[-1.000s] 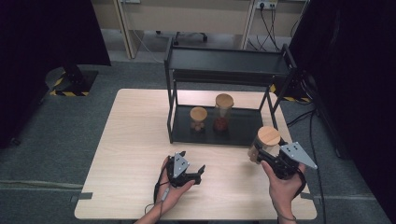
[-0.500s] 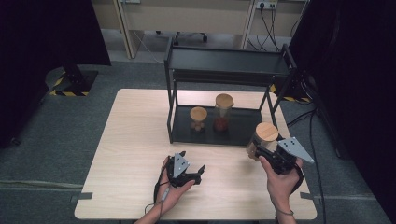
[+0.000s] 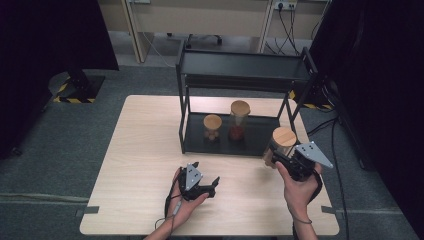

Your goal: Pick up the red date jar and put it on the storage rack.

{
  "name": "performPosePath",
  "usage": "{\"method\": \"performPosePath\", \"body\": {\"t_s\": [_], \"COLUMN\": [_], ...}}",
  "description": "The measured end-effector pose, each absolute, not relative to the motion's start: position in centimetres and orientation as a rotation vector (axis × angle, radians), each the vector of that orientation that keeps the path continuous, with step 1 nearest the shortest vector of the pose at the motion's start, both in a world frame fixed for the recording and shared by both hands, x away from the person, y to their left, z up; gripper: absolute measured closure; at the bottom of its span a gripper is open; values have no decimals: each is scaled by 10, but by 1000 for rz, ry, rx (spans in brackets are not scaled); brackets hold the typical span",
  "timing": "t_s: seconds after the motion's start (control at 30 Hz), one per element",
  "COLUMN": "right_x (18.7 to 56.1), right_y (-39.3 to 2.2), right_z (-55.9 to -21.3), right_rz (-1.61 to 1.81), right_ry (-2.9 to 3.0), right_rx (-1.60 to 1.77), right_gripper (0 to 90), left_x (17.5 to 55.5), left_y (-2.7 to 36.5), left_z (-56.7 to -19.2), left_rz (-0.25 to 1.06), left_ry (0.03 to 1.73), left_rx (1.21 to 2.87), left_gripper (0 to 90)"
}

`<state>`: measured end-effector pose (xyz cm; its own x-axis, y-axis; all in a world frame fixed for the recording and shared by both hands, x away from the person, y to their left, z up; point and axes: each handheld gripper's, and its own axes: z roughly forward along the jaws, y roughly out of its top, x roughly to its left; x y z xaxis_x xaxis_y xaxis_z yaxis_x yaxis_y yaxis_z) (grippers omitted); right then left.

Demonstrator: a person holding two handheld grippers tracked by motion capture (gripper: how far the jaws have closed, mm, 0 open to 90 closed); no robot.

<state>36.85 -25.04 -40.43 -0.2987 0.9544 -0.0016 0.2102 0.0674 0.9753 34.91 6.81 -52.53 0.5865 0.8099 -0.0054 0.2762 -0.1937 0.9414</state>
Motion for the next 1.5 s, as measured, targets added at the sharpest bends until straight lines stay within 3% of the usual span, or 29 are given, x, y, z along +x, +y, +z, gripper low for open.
{"method": "performPosePath", "body": {"t_s": [1.5], "right_x": [409], "right_y": [-243], "right_z": [-395], "right_rz": [1284], "right_ry": [1589], "right_rx": [1226], "right_gripper": [255], "left_x": [349], "left_y": [68], "left_z": [-525], "left_rz": [624], "left_ry": [898], "left_rx": [1751], "left_gripper": [81]}}
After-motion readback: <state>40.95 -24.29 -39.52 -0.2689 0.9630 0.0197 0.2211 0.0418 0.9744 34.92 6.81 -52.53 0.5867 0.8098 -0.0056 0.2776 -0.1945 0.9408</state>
